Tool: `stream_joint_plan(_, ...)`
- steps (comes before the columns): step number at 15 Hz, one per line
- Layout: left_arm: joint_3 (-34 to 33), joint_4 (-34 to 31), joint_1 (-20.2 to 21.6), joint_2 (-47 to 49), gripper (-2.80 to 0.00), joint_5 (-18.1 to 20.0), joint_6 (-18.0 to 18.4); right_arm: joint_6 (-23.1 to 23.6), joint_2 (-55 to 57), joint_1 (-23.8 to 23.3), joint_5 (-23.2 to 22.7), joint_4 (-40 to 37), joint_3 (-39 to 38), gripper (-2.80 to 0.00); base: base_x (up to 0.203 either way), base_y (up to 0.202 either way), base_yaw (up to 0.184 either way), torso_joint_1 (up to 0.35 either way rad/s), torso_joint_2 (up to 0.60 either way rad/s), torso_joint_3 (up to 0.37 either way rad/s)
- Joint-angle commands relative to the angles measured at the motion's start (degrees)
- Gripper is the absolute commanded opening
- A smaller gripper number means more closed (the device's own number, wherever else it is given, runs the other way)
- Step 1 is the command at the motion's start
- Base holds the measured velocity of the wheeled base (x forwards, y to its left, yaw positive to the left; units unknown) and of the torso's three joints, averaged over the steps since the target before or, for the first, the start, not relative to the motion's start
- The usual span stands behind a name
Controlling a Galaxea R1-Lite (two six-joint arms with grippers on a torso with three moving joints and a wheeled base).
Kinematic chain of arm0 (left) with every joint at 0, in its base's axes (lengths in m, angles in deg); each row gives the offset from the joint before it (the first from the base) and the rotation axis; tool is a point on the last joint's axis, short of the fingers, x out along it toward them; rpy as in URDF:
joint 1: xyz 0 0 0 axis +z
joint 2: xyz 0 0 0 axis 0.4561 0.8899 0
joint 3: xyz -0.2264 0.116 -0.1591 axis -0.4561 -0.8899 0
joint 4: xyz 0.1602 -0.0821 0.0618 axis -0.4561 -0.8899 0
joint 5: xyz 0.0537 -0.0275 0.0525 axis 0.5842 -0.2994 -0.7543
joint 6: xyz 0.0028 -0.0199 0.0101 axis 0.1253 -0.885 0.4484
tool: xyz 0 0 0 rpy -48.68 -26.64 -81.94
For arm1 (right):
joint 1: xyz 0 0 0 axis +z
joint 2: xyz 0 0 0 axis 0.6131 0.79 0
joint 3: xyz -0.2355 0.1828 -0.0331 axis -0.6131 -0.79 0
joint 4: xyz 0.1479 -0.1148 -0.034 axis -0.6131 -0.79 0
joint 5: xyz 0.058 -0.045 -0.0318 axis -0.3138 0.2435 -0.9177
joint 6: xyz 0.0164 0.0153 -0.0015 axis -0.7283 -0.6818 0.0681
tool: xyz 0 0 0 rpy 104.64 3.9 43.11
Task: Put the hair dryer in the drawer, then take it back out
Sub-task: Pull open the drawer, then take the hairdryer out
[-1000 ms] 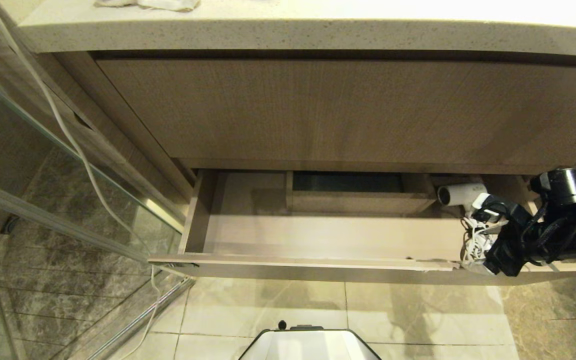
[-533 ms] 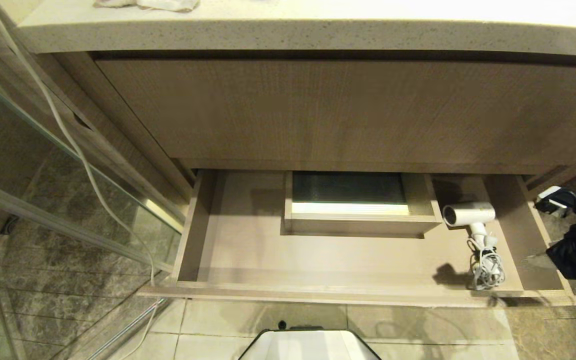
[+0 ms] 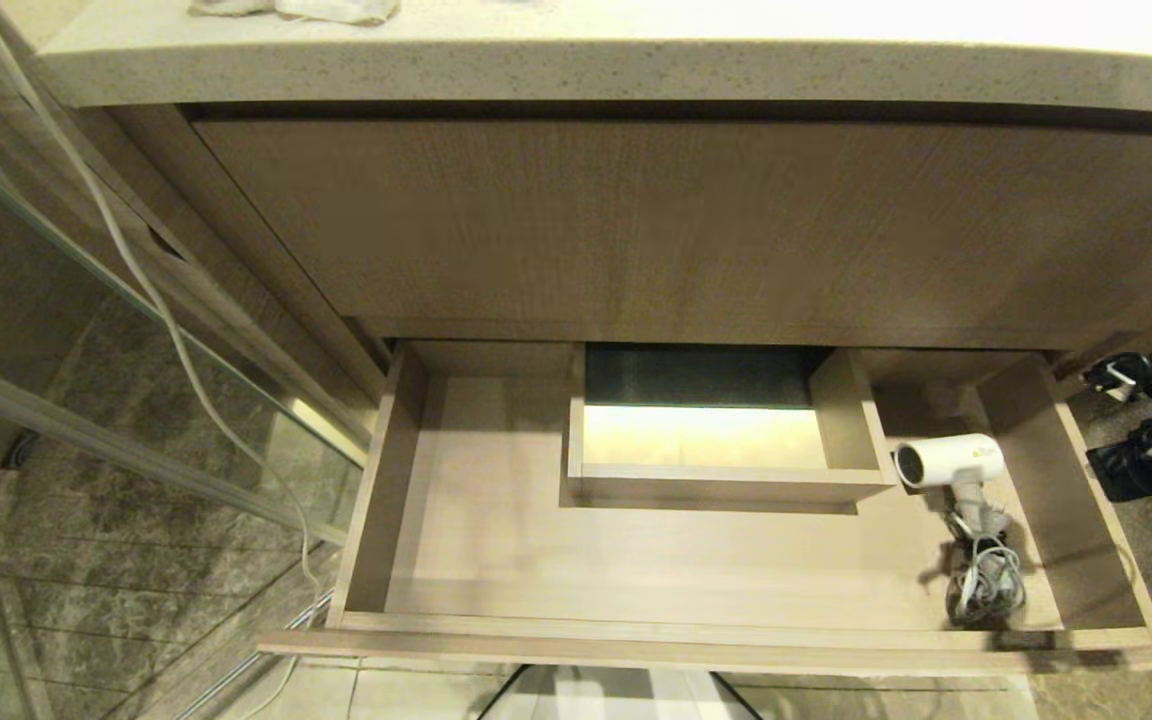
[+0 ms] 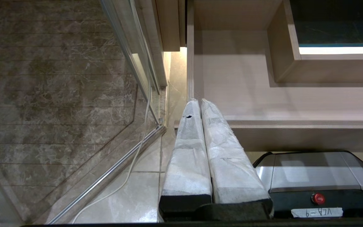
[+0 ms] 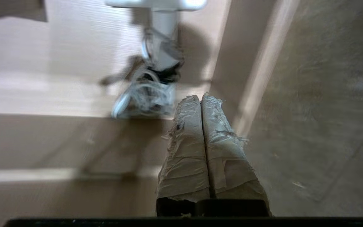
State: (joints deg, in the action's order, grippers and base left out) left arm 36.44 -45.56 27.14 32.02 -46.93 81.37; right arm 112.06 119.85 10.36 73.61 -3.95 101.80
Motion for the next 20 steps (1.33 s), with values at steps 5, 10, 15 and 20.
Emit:
stream_joint_plan(5, -0.09, 0.01, 0.00, 0.00, -2.80, 0.00, 0.02, -2.57, 16.37, -0.02, 0.46, 0.97, 4.51, 0.00, 0.000, 0.000, 0.000, 0.000, 0.00, 0.000)
stream_joint_plan(10, -0.09, 0.01, 0.00, 0.00, -2.80, 0.00, 0.02, -2.04, 24.89, 3.18, 0.06, 7.89, 11.00, 0.00, 0.000, 0.000, 0.000, 0.000, 0.00, 0.000)
stream_joint_plan(15, -0.09, 0.01, 0.00, 0.00, -2.80, 0.00, 0.02, -1.79, 32.76, 3.73, 0.11, 14.42, 16.30, 0.00, 0.000, 0.000, 0.000, 0.000, 0.00, 0.000)
stream_joint_plan(20, -0.09, 0.01, 0.00, 0.00, -2.80, 0.00, 0.02, -2.59, 35.42, 3.66, 0.08, 15.23, 17.90, 0.00, 0.000, 0.000, 0.000, 0.000, 0.00, 0.000)
